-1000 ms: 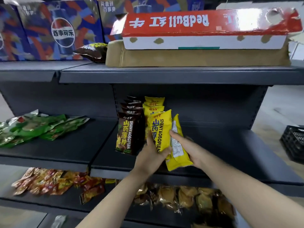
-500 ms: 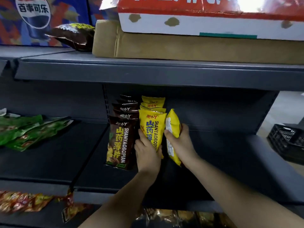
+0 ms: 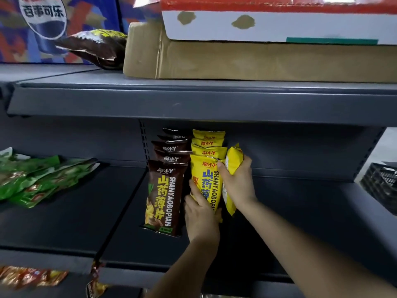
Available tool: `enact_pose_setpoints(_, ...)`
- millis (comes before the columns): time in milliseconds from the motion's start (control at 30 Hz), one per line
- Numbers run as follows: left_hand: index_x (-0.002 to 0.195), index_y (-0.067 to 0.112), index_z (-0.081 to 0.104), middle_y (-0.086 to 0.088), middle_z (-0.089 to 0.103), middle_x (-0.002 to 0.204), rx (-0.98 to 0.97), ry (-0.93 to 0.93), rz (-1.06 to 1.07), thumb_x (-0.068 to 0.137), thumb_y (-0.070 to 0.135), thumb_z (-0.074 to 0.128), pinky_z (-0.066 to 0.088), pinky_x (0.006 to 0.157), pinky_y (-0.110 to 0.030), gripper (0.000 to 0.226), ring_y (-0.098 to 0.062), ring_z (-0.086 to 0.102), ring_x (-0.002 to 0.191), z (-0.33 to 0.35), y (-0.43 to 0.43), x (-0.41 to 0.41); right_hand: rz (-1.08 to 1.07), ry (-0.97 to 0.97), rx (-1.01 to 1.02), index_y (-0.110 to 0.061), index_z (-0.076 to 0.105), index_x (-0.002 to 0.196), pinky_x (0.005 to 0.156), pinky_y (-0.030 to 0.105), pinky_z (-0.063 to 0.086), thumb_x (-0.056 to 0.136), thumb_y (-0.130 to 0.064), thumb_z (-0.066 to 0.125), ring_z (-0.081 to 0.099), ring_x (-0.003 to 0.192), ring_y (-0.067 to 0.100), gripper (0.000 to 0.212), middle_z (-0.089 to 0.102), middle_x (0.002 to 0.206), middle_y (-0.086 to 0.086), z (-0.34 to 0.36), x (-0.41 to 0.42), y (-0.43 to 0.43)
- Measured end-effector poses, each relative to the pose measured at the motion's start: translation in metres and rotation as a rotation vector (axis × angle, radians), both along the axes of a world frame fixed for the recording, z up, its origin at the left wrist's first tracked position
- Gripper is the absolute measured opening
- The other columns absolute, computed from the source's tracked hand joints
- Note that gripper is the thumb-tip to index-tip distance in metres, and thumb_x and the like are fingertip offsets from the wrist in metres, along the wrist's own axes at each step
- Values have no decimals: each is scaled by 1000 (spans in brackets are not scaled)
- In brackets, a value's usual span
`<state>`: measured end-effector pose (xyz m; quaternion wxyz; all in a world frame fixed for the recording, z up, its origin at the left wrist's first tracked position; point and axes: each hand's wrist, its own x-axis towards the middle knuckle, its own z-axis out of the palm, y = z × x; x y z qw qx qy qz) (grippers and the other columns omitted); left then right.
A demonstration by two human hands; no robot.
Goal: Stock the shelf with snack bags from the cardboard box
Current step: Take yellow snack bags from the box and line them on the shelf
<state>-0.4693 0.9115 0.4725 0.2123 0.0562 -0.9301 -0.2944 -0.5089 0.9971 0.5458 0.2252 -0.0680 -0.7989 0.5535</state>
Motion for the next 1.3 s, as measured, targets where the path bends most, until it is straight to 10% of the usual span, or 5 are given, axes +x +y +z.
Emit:
enact_pose_setpoints(100, 140, -6, 21, -21, 55, 107, -96, 57, 14, 50, 41, 89, 56, 76, -37, 122, -33, 63, 93, -3, -1, 1, 69, -52, -37, -11, 35, 131, 84, 30, 44, 86, -39, 67, 57, 111, 24, 62, 54, 127, 8, 6, -3, 7)
enact_pose_setpoints(267, 143, -5, 23, -30, 34, 144, -420, 387, -74, 75, 29, 73, 30, 111, -49, 91, -40, 33, 136, 8, 2, 4, 59, -42, -154, -16, 39, 115, 60, 12, 39, 89, -37, 63, 53, 76, -3, 41, 57, 92, -10, 10, 5, 22)
enact_pose_setpoints(1000, 147, 9, 31, -17, 27, 153, -677, 435, -262, 102, 39, 18, 23, 113, -53, 55, -33, 24, 142, 27, -16, -43, 58, -128, -125, -17, 45, 115, 80, 30, 50, 82, -38, 70, 63, 99, 18, 46, 63, 105, 0, -15, 29, 20)
enact_pose_setpoints(1100, 144, 6, 33, -17, 27, 153, -572, 466, -371, 101, 40, 17, 21, 114, -49, 57, -31, 20, 144, 37, -22, -28, -33, -63, -69, -22, 44, 106, 73, 28, 46, 84, -37, 68, 62, 93, 19, 36, 62, 101, 0, -12, 42, 15)
enact_pose_setpoints(1300, 135, 13, 46, -1, 48, 129, 239, 329, -620, 91, 57, 35, 34, 107, -29, 64, -11, 42, 124, 71, -14, 18, -78, 116, 133, -15, 46, 123, 82, 45, 52, 81, -58, 52, 61, 102, 25, 60, 60, 114, 3, -14, 78, -4)
